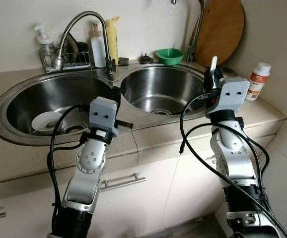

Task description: Kitchen organization

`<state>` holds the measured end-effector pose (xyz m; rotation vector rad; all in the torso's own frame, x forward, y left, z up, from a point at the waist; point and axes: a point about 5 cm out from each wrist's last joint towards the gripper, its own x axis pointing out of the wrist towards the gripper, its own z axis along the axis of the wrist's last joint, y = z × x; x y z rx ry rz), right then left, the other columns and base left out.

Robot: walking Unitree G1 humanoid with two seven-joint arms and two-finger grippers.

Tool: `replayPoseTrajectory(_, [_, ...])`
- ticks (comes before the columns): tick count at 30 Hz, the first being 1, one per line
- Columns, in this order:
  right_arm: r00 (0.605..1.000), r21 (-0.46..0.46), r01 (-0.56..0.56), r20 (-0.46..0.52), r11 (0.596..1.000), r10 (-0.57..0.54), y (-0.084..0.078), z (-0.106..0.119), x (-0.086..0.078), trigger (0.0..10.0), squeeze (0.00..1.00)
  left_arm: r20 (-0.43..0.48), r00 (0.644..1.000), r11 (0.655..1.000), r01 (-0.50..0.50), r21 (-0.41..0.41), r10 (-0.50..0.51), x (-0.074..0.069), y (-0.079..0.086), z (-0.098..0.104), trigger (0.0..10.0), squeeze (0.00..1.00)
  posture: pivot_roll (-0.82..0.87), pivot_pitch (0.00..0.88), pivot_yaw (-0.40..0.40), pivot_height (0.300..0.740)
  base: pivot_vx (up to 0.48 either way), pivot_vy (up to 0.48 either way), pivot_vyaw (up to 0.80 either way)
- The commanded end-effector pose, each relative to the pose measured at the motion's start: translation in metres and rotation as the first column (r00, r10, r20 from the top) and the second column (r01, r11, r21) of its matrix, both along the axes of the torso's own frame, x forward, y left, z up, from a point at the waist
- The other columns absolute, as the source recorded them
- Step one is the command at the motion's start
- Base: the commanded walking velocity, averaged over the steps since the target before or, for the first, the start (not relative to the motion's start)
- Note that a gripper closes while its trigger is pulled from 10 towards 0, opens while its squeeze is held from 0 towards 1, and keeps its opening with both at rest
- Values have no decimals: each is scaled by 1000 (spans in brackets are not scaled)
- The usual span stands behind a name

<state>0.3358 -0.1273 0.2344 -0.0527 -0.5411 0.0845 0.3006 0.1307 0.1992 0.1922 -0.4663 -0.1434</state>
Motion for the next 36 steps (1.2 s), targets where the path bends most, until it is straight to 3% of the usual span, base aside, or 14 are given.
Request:
replayPoseTrajectory(1, [1000, 6, 23, 11, 1000, -23, -9, 3, 1, 0, 0, 5, 1000, 1000, 13, -1, -13, -1, -6, 2, 10000, 0, 142, 0, -5, 740, 386, 0, 0])
replayPoseTrajectory(10, [998, 5, -42, -39, 999, 42, -1, -2, 9, 0, 0, 8, 999, 999, 36, -10, -36, 1, -12, 5, 10000, 0, 146, 0, -3, 740, 164, 0, 0])
replayPoseTrajectory(12, [997, -38, -65, -50, 997, 63, 5, -3, 12, 0, 0, 15, 999, 999, 41, -5, -41, 1, -13, 7, 10000, 0, 148, 0, -3, 740, 0, 0, 800])
replayPoseTrajectory(18, [994, -38, -85, -68, 996, 82, 10, -6, 17, 0, 0, 9, 999, 999, 33, -9, -33, 0, -13, 6, 10000, 0, 149, 0, -6, 740, 0, 0, 800])
replayPoseTrajectory(23, [992, -28, -63, -108, 998, 60, 6, -11, 25, 0, 0, 10, 999, 999, 35, -10, -35, 0, -15, 6, 10000, 0, 156, 0, -9, 740, 0, 0, 800])
replayPoseTrajectory(30, [987, -23, -20, -158, 1000, 16, -4, -14, 37, 0, 0, 7, 999, 999, 32, -8, -32, 0, -14, 5, 10000, 0, 159, 0, -13, 740, 0, 0, 0])
replayPoseTrajectory(33, [952, -61, -6, -305, 998, -13, -12, -31, 51, 0, 0, 2, 1000, 1000, 31, -7, -31, 0, -14, 4, 10000, 0, 165, 0, -19, 740, 0, 0, 0])
replayPoseTrajectory(35, [952, -61, -6, -305, 998, -13, -12, -31, 51, 0, 0, 2, 1000, 1000, 31, -7, -31, 0, -14, 4, 10000, 0, 165, 0, -19, 740, 0, 0, 0])
replayPoseTrajectory(36, [930, -83, -4, -366, 997, -26, -14, -40, 54, 0, 0, 2, 1000, 999, 31, -6, -31, 0, -14, 4, 10000, 0, 165, 0, -22, 740, 0, 0, 0])
